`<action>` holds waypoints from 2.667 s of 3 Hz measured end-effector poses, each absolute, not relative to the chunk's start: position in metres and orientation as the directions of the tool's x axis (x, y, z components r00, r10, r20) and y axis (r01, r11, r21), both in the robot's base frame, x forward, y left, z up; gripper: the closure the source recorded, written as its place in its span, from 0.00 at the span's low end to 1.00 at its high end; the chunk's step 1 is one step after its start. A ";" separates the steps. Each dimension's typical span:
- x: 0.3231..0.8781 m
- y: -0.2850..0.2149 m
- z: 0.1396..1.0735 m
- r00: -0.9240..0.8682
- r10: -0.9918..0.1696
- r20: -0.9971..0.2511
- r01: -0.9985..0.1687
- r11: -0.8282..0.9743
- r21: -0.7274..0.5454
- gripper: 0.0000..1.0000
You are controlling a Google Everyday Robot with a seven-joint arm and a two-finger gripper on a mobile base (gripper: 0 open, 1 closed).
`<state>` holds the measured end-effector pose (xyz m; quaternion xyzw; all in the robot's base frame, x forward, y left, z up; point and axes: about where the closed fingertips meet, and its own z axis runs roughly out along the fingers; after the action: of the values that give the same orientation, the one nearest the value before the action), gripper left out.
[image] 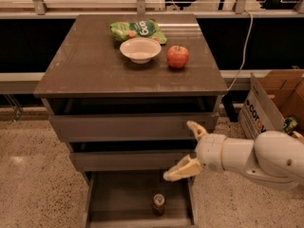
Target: Pick orange can from bottom drawer and place on counter
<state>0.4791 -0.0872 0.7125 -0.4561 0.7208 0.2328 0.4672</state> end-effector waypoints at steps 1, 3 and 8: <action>0.478 -0.088 0.654 -0.035 -0.451 -0.892 -0.919 0.366 -0.149 0.00; 0.469 -0.097 0.555 0.109 -0.376 -0.920 -0.955 0.217 -0.202 0.00; 0.473 -0.058 0.348 -0.149 -0.303 -0.941 -0.956 0.288 0.059 0.00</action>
Offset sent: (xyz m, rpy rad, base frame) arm -0.0169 -0.0216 -0.1918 0.1021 -0.2215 0.3433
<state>0.4731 -0.0581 0.3483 -0.4733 0.6652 0.3634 0.4488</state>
